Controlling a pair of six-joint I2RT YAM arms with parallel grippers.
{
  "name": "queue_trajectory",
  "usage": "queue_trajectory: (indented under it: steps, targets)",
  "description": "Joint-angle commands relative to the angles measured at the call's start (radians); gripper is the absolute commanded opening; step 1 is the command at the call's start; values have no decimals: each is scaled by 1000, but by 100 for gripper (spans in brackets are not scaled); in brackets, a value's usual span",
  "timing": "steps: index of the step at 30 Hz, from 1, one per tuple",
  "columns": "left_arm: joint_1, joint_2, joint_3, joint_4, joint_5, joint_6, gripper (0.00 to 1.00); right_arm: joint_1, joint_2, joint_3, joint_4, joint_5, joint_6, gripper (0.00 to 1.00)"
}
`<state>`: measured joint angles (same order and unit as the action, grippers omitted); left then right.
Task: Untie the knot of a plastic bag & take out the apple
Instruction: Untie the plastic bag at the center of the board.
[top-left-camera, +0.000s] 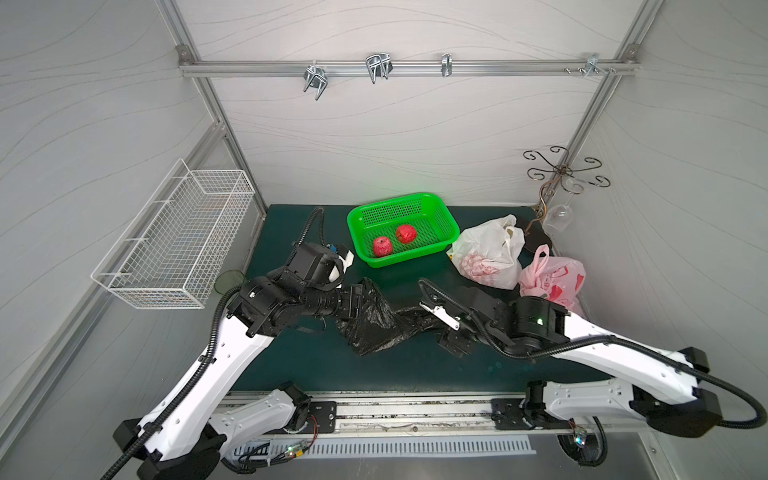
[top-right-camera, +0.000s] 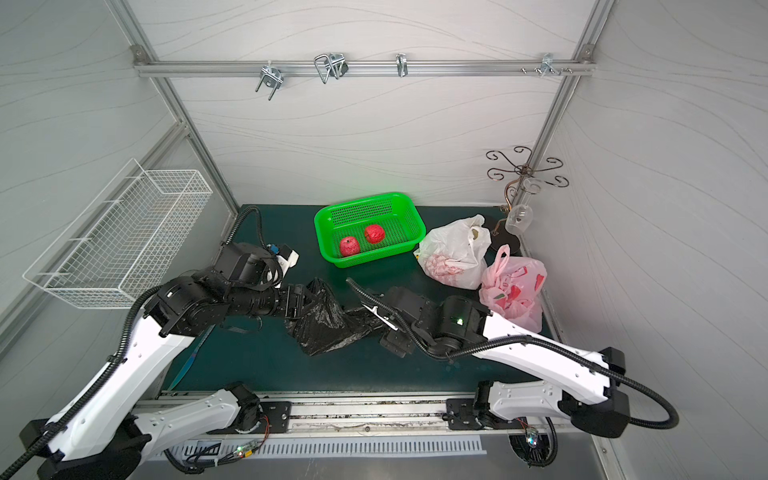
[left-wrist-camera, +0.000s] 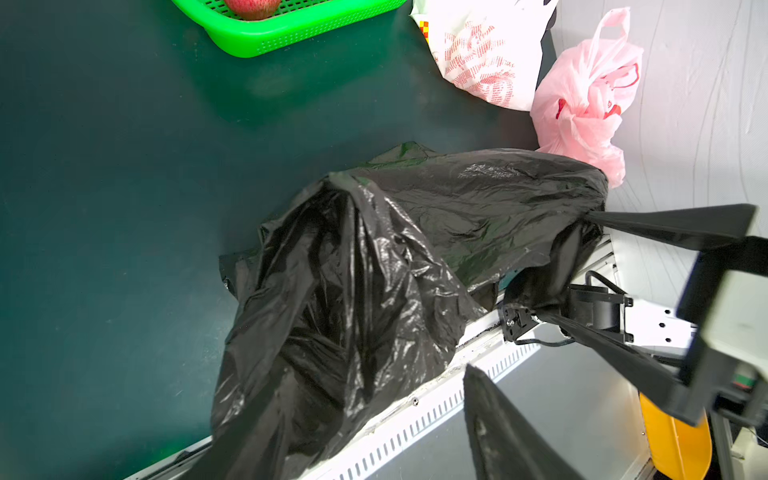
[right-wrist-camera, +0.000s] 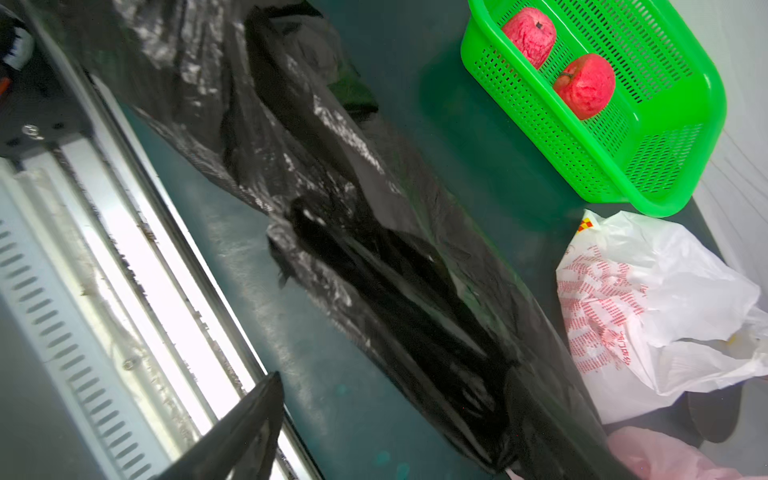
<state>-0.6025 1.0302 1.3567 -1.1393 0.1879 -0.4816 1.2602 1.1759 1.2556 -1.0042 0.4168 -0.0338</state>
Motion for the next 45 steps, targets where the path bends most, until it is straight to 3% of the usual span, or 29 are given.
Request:
queue_trajectory:
  steps: [1,4,6,8,10,11,12,13,20,26,31,33,35,37,38,41,45]
  targets:
    - [12,-3,4,48,2,-16,67,28,37,31,-9,86,-38,87]
    - [24,2,10,54,7,6,67,38,82,44,-6,107,-44,86]
    - [33,7,15,60,18,22,67,39,110,61,-4,133,-30,76]
    - [40,12,16,69,33,33,67,40,114,80,3,156,-15,57]
    - [48,22,20,73,45,45,68,39,100,103,14,163,-4,31]
    - [54,29,23,76,53,50,68,39,86,112,21,160,-4,14]
    - [61,36,26,81,58,54,68,38,72,119,29,153,-6,4]
    - [66,42,28,83,60,55,68,38,60,121,39,153,-12,0]
    - [103,74,38,80,53,28,69,-12,-25,114,56,44,33,0]
    - [121,106,28,57,33,49,67,-34,-61,98,54,27,36,0]
    - [122,130,6,95,101,42,61,-45,-82,80,61,15,44,0]
    - [123,138,-1,124,140,33,54,-48,-86,76,67,12,46,0]
    - [123,144,2,150,179,25,38,-52,-86,72,68,13,48,0]
    - [124,152,9,176,229,24,7,-67,-88,69,76,7,51,0]
    - [123,156,15,181,244,25,0,-80,-87,68,79,3,52,0]
    - [126,172,53,179,246,59,0,-164,-81,80,102,-40,62,0]
    - [192,242,153,192,253,143,0,-378,-21,155,154,-181,85,0]
